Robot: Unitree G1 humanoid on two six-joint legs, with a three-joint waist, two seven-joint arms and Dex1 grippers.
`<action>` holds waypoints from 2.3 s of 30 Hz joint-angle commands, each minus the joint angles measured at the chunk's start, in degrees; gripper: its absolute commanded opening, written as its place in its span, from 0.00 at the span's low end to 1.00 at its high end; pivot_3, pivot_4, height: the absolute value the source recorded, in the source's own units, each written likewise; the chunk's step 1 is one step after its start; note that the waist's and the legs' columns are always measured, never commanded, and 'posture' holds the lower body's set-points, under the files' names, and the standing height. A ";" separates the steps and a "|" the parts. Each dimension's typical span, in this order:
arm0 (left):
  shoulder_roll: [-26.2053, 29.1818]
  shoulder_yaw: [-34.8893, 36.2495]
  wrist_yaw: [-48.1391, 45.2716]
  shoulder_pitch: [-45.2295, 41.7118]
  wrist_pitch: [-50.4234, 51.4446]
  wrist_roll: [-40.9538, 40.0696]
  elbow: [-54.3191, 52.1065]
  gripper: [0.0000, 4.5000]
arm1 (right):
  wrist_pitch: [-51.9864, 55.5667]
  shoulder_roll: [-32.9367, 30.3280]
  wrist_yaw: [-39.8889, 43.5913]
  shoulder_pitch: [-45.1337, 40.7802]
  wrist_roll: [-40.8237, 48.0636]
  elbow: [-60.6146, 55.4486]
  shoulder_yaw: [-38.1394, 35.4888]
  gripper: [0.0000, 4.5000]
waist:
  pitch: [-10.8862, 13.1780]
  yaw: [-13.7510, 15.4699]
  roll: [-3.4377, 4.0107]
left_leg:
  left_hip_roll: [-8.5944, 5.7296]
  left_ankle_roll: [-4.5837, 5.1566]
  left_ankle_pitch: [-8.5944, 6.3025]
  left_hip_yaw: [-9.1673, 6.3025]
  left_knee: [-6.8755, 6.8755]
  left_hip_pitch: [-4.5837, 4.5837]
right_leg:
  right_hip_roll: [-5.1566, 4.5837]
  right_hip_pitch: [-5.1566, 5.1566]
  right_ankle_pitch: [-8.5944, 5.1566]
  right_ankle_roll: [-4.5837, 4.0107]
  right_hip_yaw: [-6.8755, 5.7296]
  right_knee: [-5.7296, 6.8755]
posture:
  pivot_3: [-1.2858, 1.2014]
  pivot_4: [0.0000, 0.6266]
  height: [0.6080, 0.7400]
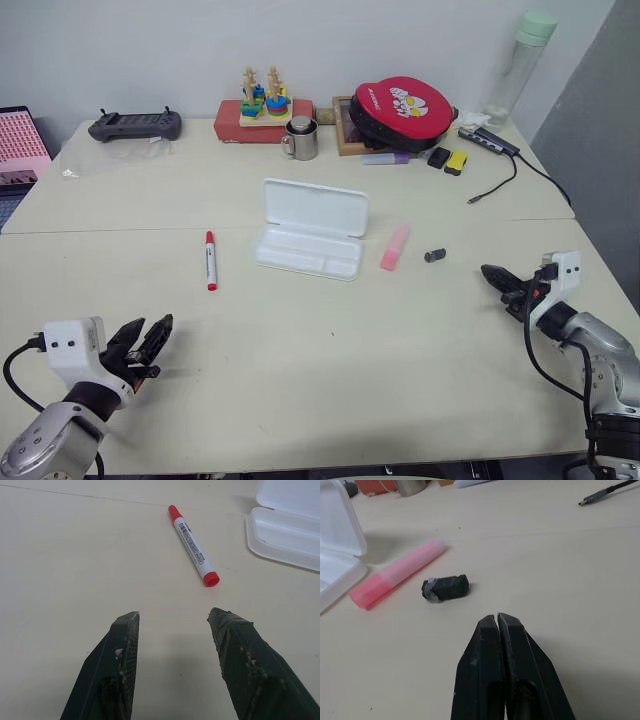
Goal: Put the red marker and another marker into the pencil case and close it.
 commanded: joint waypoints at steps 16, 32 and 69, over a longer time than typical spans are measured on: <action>14.22 1.94 -13.67 2.99 5.12 -3.55 -1.04 0.53 | 18.11 -14.04 10.97 -9.01 5.17 -20.31 11.81 0.01 | 0.04 -0.08 0.03 | 0.02 0.01 0.00 -0.01 -0.02 -0.03 | 0.01 -0.04 0.00 0.00 -0.05 -0.04 | 0.52 0.24 1.00; 20.82 0.58 -18.08 -1.26 6.51 -1.59 -2.56 0.53 | 9.08 -11.42 22.33 -24.29 -2.09 -21.11 29.92 0.46 | 0.04 0.01 0.01 | 0.05 0.03 -0.03 -0.16 -0.18 -0.22 | -0.01 -0.02 0.05 0.08 -0.22 -0.62 | 0.52 0.24 1.00; 21.56 0.13 -20.91 -1.18 7.39 0.55 -3.63 0.53 | 3.63 5.96 20.66 -39.65 -31.96 3.80 50.52 0.98 | 0.05 -0.18 0.03 | 0.05 0.00 -0.01 -0.16 -0.17 -0.20 | 0.00 -0.08 0.07 0.05 -0.19 -0.54 | 0.52 0.24 1.00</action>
